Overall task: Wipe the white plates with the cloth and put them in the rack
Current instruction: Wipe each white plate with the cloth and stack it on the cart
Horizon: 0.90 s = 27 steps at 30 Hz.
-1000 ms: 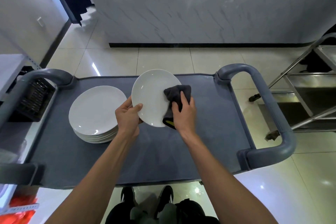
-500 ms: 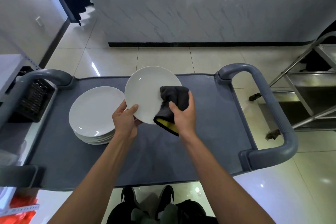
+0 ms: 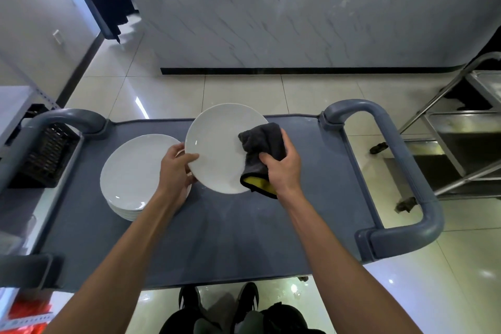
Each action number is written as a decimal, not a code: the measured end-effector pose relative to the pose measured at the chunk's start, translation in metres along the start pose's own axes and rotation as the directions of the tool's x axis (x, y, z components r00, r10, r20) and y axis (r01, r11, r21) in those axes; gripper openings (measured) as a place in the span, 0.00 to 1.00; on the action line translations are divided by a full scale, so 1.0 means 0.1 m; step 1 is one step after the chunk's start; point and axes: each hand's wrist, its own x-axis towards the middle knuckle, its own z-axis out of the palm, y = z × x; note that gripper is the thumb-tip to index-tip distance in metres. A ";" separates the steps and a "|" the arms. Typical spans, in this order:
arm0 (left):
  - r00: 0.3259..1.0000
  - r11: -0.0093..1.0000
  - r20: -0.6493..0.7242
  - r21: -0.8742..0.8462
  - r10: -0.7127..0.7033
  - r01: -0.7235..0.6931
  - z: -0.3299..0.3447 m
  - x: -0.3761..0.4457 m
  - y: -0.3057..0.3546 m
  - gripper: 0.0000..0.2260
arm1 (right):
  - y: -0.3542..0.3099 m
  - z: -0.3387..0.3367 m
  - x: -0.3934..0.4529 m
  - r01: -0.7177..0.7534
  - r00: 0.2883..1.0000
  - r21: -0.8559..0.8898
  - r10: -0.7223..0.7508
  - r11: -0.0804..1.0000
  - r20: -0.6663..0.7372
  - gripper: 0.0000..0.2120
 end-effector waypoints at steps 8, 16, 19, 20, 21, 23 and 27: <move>0.972 0.915 0.230 0.383 0.039 -0.127 0.02 0.12 0.32 0.10 | -0.02 -0.19 0.10 0.100 0.990 -0.137 -0.085 0.986 0.113 0.35; 0.956 0.866 0.289 0.490 -0.050 -0.103 0.00 0.10 0.27 0.15 | -0.06 -0.30 0.21 0.221 0.962 -0.333 -0.149 0.917 0.228 0.34; 0.976 0.895 0.217 0.438 -0.021 -0.078 0.03 0.08 0.20 0.16 | -0.03 -0.25 0.21 0.234 0.966 -0.376 -0.170 0.897 0.196 0.34; 0.981 0.909 0.193 0.411 -0.018 -0.064 0.03 0.06 0.16 0.16 | -0.01 -0.23 0.20 0.238 0.967 -0.387 -0.178 0.891 0.184 0.34; 0.985 0.924 0.171 0.378 -0.018 -0.049 0.04 0.04 0.13 0.15 | 0.01 -0.21 0.20 0.235 0.969 -0.393 -0.181 0.889 0.169 0.34; 0.991 0.957 0.132 0.291 -0.023 -0.016 0.05 0.00 0.06 0.14 | 0.05 -0.17 0.19 0.210 0.977 -0.390 -0.173 0.897 0.127 0.34; 0.998 0.993 0.044 0.112 -0.037 0.032 0.11 -0.05 -0.07 0.14 | 0.15 -0.03 0.04 0.166 0.985 -0.400 -0.167 0.901 0.031 0.34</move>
